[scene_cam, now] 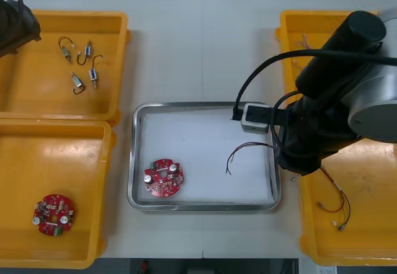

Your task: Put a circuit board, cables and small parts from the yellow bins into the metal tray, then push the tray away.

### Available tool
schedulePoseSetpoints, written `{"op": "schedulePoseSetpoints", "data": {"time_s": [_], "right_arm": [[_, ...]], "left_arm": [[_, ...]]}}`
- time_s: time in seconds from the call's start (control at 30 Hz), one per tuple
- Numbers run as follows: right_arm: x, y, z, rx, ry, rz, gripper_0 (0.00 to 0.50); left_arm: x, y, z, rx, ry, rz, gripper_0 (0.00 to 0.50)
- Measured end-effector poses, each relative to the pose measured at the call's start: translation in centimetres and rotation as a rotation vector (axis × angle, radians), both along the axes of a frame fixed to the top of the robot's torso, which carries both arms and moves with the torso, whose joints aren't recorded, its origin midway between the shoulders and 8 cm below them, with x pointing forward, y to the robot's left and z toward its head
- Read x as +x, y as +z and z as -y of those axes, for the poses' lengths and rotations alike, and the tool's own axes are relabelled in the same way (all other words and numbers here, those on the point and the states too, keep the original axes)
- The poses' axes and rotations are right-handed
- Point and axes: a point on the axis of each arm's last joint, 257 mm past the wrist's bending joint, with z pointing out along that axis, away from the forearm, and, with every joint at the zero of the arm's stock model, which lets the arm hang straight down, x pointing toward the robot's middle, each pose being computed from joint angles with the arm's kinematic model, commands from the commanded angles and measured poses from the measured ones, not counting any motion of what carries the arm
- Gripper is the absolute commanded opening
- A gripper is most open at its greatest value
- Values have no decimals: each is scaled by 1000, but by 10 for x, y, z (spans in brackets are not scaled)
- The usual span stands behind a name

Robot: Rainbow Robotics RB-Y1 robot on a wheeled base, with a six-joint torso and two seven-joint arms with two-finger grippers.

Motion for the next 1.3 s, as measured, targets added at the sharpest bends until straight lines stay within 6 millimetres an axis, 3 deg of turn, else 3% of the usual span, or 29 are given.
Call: {"op": "schedulePoseSetpoints", "data": {"time_s": [0.33,0.57,0.73,0.97,1.23,1.3], "right_arm": [[2,-30,-40,0,90,6,0],[5,-63,-53,-26,112,-8,0],[7,-85,-65,-28,128,-3,0],[10,-109,-72,-46,143,7,0],[8,-122,-76,-57,168,18,0],[7,-123,-76,-58,169,17,58]], "left_arm": [[36,13,-27,-43,35,132,500],[44,15,-50,-38,69,129,500],[64,25,-68,33,45,101,500],[99,27,-49,87,-26,102,500],[120,3,-21,106,-46,95,500],[125,-6,-21,126,-50,95,500]]}}
